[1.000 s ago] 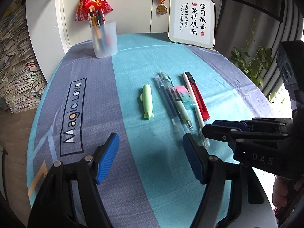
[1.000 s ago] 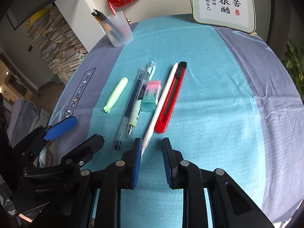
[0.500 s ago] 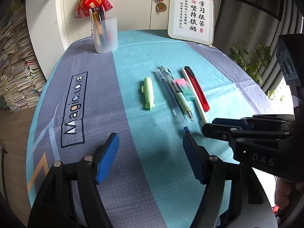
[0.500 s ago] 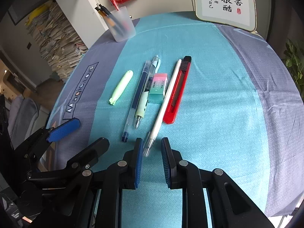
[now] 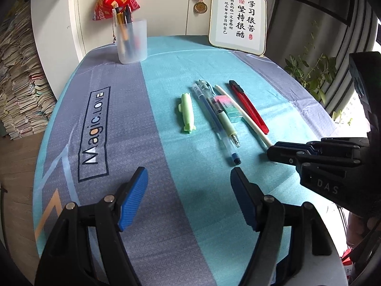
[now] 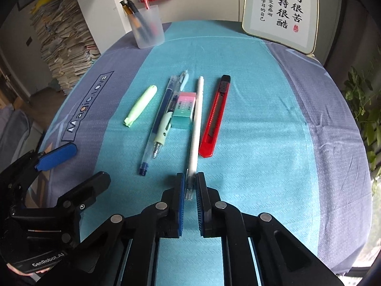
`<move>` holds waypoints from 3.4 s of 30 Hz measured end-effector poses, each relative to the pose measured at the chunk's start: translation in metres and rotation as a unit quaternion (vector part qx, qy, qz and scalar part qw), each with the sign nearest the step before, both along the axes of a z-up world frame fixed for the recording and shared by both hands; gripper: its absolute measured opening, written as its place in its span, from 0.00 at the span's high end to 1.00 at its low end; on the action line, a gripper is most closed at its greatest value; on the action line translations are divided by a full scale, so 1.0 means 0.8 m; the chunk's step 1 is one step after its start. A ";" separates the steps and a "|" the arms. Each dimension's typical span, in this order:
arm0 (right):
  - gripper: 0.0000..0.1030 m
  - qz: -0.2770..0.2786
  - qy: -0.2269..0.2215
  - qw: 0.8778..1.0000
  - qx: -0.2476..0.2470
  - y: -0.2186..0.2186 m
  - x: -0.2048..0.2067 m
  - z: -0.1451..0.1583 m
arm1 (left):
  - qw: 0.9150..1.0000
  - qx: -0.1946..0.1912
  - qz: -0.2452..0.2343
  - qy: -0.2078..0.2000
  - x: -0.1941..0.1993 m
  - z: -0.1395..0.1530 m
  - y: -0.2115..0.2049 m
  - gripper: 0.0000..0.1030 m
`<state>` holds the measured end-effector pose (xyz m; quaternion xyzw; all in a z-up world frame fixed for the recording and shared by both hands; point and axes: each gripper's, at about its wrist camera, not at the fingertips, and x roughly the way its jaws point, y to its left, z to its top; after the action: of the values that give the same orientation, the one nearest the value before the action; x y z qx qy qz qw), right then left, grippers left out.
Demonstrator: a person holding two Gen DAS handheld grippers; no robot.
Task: Organize stationery
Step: 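Grasp the white pen with the right tool while the left tool grasps the dark blue pen, then lift both held pens and carry them above the clear cup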
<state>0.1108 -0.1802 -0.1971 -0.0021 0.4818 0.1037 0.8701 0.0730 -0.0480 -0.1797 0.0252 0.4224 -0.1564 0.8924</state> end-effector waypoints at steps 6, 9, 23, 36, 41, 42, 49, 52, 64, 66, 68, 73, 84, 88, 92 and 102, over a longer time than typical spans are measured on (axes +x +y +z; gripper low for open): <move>0.91 -0.025 0.002 1.000 0.016 -0.034 -0.008 0.001 | 1.000 0.000 -0.026 0.008 0.006 -0.005 -0.033 0.31; 0.91 -0.028 0.001 0.999 0.018 -0.041 -0.012 0.001 | 0.999 -0.001 -0.038 0.012 0.011 -0.008 -0.047 0.31; 0.92 -0.003 -0.024 1.000 0.005 -0.041 -0.021 -0.001 | 1.000 -0.004 -0.019 0.007 0.029 -0.010 -0.043 0.92; 0.92 -0.007 -0.039 0.998 0.042 -0.053 -0.032 0.016 | 0.999 -0.033 -0.019 0.005 0.013 0.007 -0.028 0.93; 0.92 -0.014 -0.067 0.997 0.044 -0.059 -0.036 0.042 | 0.999 -0.039 -0.013 -0.016 0.008 0.030 -0.017 0.95; 0.92 -0.017 -0.071 0.996 0.046 -0.061 -0.037 0.046 | 0.999 -0.041 -0.014 -0.018 0.007 0.035 -0.015 0.95; 0.92 -0.021 -0.101 0.993 0.053 -0.064 -0.039 0.077 | 0.998 -0.042 -0.012 -0.046 0.003 0.063 -0.007 0.95; 0.92 -0.015 -0.116 0.992 0.053 -0.062 -0.039 0.093 | 0.997 -0.045 -0.010 -0.057 0.004 0.076 -0.001 0.95; 0.92 -0.006 -0.167 0.984 0.058 -0.056 -0.027 0.150 | 0.992 -0.059 -0.006 -0.115 0.010 0.142 0.018 0.95; 0.92 -0.001 -0.174 0.983 0.058 -0.053 -0.026 0.159 | 0.990 -0.060 -0.007 -0.125 0.010 0.153 0.021 0.95; 0.92 0.002 -0.177 0.982 0.062 -0.050 -0.022 0.167 | 0.989 -0.063 -0.008 -0.131 0.012 0.162 0.025 0.95; 0.92 0.012 -0.187 0.980 0.069 -0.044 -0.012 0.190 | 0.987 -0.069 0.002 -0.148 0.025 0.189 0.043 0.95; 0.92 0.042 -0.215 0.972 0.084 -0.010 0.045 0.252 | 0.981 -0.075 0.035 -0.177 0.081 0.240 0.073 0.95; 0.92 0.051 -0.222 0.970 0.084 0.005 0.072 0.268 | 0.979 -0.073 0.040 -0.188 0.104 0.255 0.079 0.95; 0.92 0.053 -0.231 0.968 0.087 0.018 0.101 0.281 | 0.975 -0.061 0.053 -0.208 0.133 0.275 0.082 0.95; 0.92 0.055 -0.244 0.964 0.086 0.056 0.182 0.299 | 0.971 -0.059 0.093 -0.211 0.227 0.280 0.097 0.95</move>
<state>0.2561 -0.1355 0.0422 0.0209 0.2431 0.1887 0.9512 0.2550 0.0294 0.0442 -0.0349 0.2146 -0.0885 0.9721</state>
